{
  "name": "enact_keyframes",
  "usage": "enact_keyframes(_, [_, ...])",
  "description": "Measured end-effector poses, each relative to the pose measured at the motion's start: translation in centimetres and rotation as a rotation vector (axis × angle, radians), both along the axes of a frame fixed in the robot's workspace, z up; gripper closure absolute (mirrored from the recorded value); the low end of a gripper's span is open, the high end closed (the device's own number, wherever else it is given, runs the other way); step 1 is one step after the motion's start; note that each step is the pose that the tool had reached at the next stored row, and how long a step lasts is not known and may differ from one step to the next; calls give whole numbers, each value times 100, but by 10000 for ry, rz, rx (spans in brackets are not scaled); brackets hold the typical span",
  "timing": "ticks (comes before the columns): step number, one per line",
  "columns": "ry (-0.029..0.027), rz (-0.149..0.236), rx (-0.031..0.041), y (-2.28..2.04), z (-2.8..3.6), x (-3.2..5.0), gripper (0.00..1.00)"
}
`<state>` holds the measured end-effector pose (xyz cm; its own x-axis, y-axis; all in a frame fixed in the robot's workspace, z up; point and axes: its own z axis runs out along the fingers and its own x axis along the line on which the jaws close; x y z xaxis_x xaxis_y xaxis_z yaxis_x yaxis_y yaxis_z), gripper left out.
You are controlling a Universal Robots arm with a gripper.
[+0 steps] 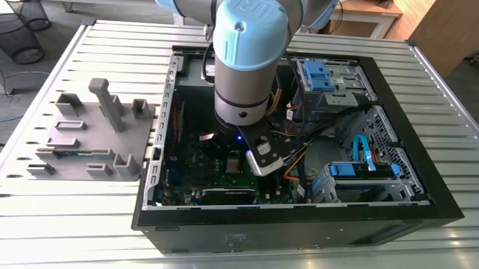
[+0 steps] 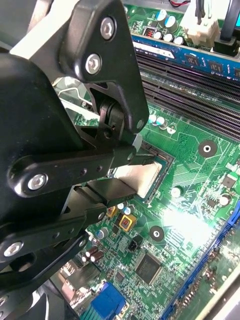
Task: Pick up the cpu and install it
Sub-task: 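Place the cpu into insertion slot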
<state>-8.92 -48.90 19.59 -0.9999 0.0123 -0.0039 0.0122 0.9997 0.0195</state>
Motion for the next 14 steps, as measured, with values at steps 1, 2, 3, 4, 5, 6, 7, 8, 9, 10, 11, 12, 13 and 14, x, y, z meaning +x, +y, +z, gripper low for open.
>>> enact_keyframes(1, [-1,0,2,0,-3,0,62])
enact_keyframes(2, [-1,0,2,0,-7,0,62])
enact_keyframes(3, [-1,0,1,0,-8,0,62])
enact_keyframes(4, [1,0,-1,0,-8,0,62])
enact_keyframes(5, [1,0,-2,0,-9,0,62])
enact_keyframes(6, [1,0,-2,0,-10,0,62])
enact_keyframes(7, [0,0,-1,0,-12,0,62])
enact_keyframes(8, [0,0,0,0,-12,0,62])
enact_keyframes(9, [0,0,0,0,-12,0,62])
enact_keyframes(10, [0,1,-1,0,-11,0,62])
enact_keyframes(11, [0,1,0,0,-12,0,62])
enact_keyframes(12, [0,1,0,0,-12,0,62])
enact_keyframes(13, [0,0,0,0,-12,-1,62])
enact_keyframes(14, [0,0,0,0,-12,-1,62])
